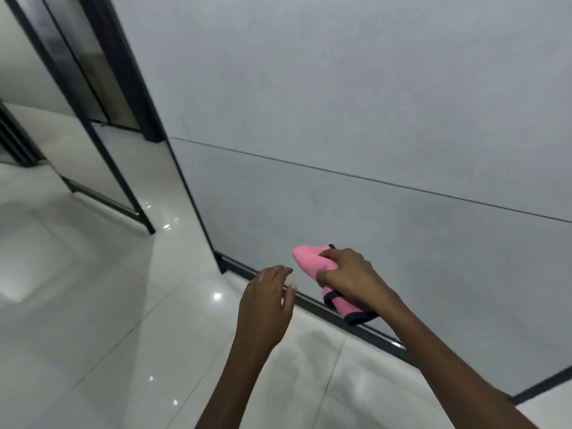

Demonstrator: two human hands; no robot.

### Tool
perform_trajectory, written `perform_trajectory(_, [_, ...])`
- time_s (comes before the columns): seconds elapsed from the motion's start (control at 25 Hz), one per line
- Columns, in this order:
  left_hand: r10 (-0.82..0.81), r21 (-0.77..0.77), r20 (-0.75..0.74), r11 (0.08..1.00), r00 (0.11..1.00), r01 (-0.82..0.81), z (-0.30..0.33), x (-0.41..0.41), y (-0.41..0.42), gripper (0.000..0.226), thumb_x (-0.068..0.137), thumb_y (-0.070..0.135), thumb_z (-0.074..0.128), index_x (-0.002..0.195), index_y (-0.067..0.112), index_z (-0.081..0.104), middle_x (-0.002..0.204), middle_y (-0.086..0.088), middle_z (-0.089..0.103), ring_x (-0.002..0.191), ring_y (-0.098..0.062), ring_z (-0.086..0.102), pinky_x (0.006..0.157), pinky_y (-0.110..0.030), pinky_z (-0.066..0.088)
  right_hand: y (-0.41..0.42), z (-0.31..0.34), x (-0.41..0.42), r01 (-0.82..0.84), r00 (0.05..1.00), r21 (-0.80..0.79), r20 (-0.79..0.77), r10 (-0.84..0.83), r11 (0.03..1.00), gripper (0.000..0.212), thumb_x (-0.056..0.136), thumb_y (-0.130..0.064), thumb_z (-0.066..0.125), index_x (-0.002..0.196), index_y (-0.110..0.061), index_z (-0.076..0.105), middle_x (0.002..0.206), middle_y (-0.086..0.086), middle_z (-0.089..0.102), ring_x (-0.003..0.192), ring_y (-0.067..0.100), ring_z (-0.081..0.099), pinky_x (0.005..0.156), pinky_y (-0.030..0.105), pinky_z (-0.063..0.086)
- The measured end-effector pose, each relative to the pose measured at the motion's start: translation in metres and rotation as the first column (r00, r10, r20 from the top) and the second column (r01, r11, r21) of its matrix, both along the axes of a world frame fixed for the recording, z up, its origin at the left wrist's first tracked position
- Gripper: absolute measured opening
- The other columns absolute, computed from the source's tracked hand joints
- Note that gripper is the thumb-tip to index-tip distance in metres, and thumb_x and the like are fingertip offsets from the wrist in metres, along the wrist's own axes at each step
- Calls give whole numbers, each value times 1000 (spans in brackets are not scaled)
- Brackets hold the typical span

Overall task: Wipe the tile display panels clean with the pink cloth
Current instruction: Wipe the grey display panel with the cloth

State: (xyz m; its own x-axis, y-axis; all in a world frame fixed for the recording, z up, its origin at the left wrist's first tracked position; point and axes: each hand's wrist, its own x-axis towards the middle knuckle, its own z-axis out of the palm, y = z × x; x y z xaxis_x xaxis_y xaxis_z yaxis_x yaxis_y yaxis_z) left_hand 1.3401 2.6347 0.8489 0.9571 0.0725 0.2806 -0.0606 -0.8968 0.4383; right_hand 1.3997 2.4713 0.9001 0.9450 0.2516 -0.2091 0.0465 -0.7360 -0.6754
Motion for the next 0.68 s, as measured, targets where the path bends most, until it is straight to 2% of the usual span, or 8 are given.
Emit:
perform_trajectory(0.08, [48,-4,-10,999,999,-48,-11,-12,55,33,90,26,50,115,13,67,115,0,68,107,-22,63,89,-30,47,56,-11,-4,-73,997,-25,-28,72,997,46,80,-30,62,126,-33,61,105,1,61,86,22,63,69,27,51])
perform_trajectory(0.2, [118,-25,-57,993,991,-120,-16,-12,125,41,93,31,43,123,13,64,123,-2,65,114,-21,59,94,-32,44,125,-18,8,-126,991,-50,-44,124,991,50,81,-31,63,131,-31,57,106,0,57,86,22,63,70,27,50])
perform_trajectory(0.32, [140,-39,-95,989,986,-144,-32,11,190,43,98,33,39,131,14,59,130,-1,62,119,-21,56,99,-30,39,187,-32,39,-151,987,-57,-61,148,987,63,72,-41,61,134,-30,54,115,2,57,87,22,62,70,28,51])
perform_trajectory(0.4, [146,-58,-83,987,986,-151,-45,39,232,46,94,33,40,125,10,63,124,-4,65,114,-25,60,97,-33,41,227,-44,71,-156,986,-55,-59,153,986,69,70,-43,60,137,-30,52,125,3,54,93,23,61,72,28,49])
perform_trajectory(0.48, [155,-63,-88,985,984,-161,-56,75,278,40,96,31,44,125,11,63,124,-4,65,114,-24,60,97,-32,41,271,-59,113,-146,989,-26,-31,145,989,62,80,-34,65,140,-29,50,134,4,50,103,25,58,79,30,48])
perform_trajectory(0.56, [166,-50,-165,983,972,-176,-66,117,334,36,101,29,45,132,17,57,133,1,59,121,-18,54,99,-27,36,324,-72,164,-128,992,1,-13,128,992,59,84,-30,64,140,-28,49,139,5,47,113,27,55,84,30,44])
perform_trajectory(0.68, [190,12,-258,981,947,-193,-65,182,421,38,102,32,43,138,21,50,138,4,55,124,-16,50,99,-25,34,405,-83,236,-130,991,41,-29,132,991,56,84,-30,64,139,-26,51,139,5,47,116,27,53,80,26,35])
